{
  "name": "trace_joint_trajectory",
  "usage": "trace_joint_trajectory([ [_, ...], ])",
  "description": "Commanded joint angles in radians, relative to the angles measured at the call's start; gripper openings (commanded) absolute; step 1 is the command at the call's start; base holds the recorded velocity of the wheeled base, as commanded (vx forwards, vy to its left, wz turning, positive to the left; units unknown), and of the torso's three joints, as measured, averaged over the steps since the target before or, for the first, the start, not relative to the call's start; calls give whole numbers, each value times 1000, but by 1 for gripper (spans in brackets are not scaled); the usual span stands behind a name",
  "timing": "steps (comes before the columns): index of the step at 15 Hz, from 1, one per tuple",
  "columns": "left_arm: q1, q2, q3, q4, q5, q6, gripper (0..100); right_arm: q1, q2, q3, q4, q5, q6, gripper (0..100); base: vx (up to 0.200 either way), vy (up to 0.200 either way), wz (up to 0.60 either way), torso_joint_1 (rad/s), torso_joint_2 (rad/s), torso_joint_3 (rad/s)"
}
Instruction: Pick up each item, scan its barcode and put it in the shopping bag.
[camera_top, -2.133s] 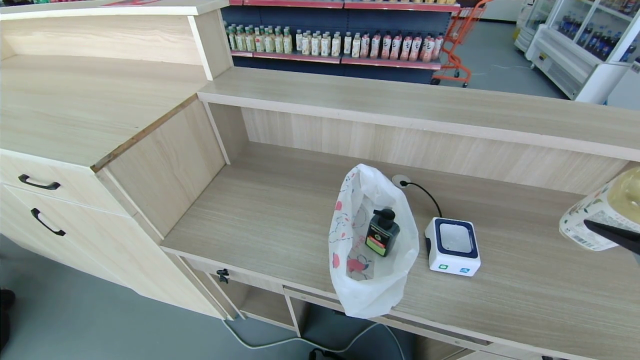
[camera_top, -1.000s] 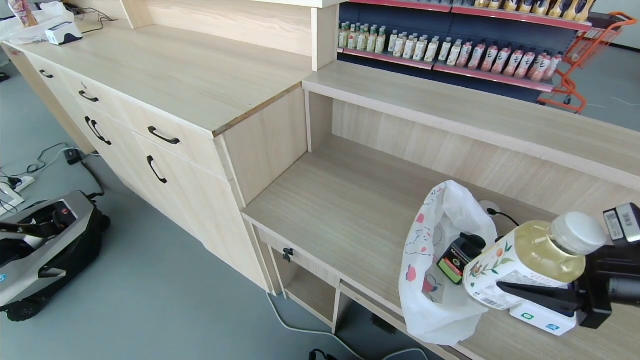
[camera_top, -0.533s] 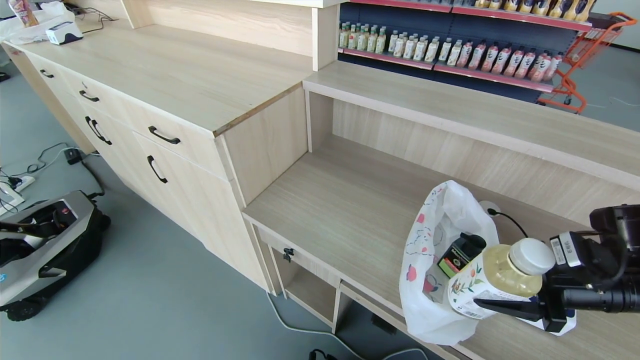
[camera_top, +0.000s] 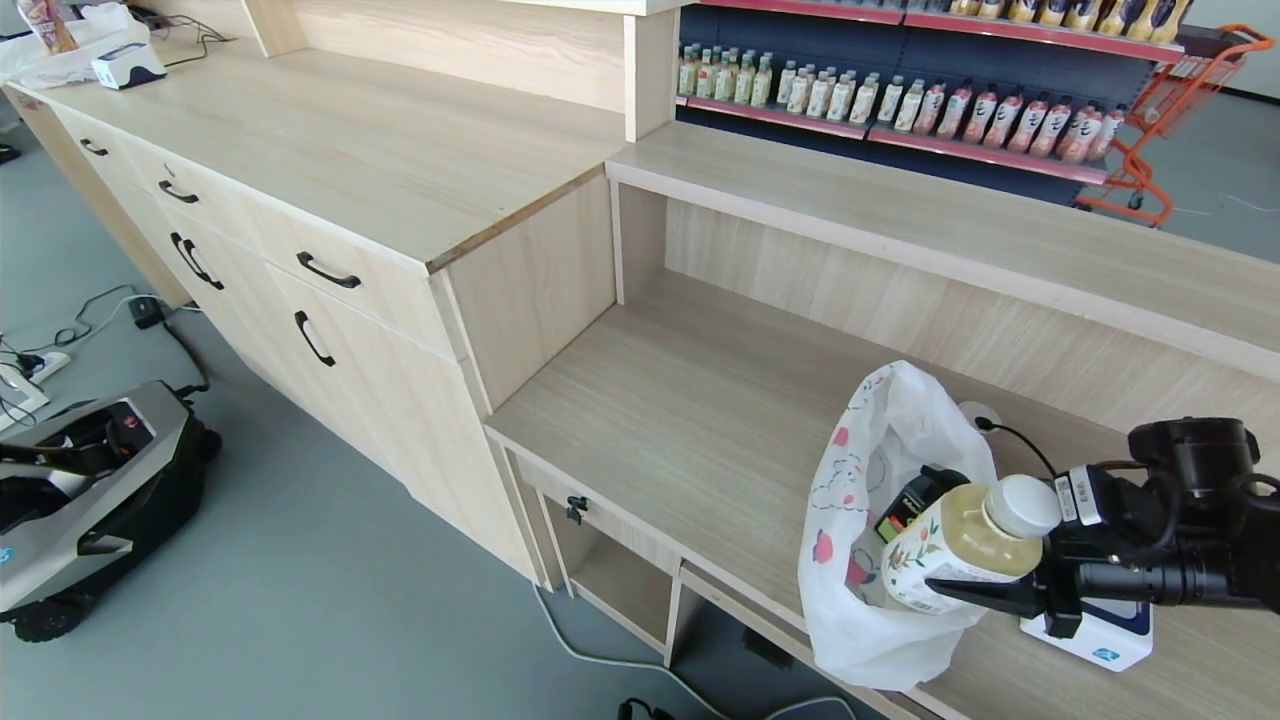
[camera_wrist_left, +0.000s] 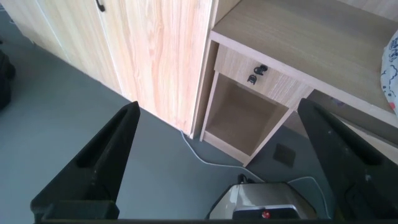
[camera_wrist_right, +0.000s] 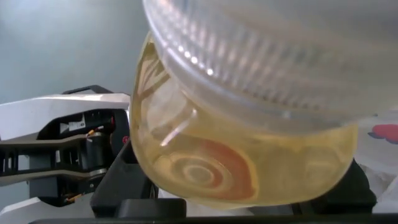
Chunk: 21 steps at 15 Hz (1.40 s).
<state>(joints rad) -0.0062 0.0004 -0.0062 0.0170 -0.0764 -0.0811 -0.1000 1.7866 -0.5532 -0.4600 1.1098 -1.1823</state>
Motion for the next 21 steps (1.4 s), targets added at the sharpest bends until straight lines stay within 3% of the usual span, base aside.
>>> trace_joint_trajectory([
  [1, 0, 0, 0, 0, 0, -2, 100, -1, 57, 1, -14, 16, -13, 0, 0, 0, 0, 0, 0, 0],
  [6, 0, 0, 0, 0, 0, -2, 100, -9, 132, 22, -23, 21, -108, 0, 0, 0, 0, 0, 0, 0],
  [10, 0, 0, 0, 0, 0, -2, 100, -9, 191, 21, -95, 18, -109, 0, 0, 0, 0, 0, 0, 0],
  [21, 0, 0, 0, 0, 0, 0, 100, -14, 264, 18, -124, 13, -108, 0, 0, 0, 0, 0, 0, 0],
])
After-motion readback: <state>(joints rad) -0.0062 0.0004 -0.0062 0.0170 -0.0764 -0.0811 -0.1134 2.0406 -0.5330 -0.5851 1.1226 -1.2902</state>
